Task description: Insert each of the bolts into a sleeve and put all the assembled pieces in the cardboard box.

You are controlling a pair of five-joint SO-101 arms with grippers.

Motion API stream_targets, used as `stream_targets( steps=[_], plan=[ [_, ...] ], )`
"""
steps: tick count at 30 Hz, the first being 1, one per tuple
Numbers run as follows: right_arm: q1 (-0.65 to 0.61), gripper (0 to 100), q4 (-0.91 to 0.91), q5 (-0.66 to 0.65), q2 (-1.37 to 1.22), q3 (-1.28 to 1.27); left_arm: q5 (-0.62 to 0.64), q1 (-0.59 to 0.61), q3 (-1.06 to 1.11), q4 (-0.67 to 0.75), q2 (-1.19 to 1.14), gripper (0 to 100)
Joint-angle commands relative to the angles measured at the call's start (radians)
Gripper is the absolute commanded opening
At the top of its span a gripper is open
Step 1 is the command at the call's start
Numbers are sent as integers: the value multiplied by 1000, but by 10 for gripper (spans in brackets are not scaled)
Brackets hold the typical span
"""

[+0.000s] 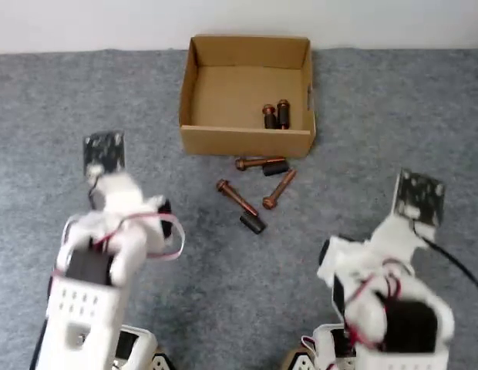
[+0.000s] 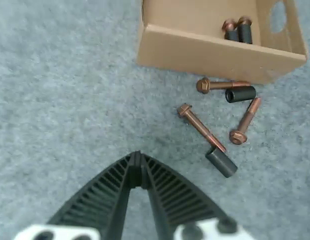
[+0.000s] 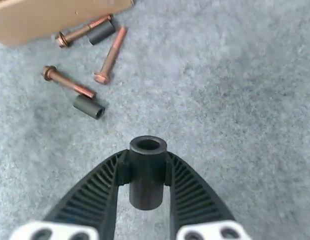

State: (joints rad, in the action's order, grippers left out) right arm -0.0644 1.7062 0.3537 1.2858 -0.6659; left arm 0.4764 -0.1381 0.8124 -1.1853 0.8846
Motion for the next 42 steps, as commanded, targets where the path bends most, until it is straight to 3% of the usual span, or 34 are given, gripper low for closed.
stream_targets(
  steps=[1,10,15,27,42],
  plan=[
    [33,8,-39,6,97,-37,91,-12,-171,-6,-253,5],
    [156,8,-93,8,180,-150,313,-52,-552,-25,-779,11],
    [165,8,-134,9,208,-235,393,-121,-765,-72,-1016,110],
    [160,8,-163,5,406,-379,417,-184,-1116,-157,-1419,130],
    [159,8,-170,5,415,-390,419,-184,-1477,-338,-1800,130]
  ],
)
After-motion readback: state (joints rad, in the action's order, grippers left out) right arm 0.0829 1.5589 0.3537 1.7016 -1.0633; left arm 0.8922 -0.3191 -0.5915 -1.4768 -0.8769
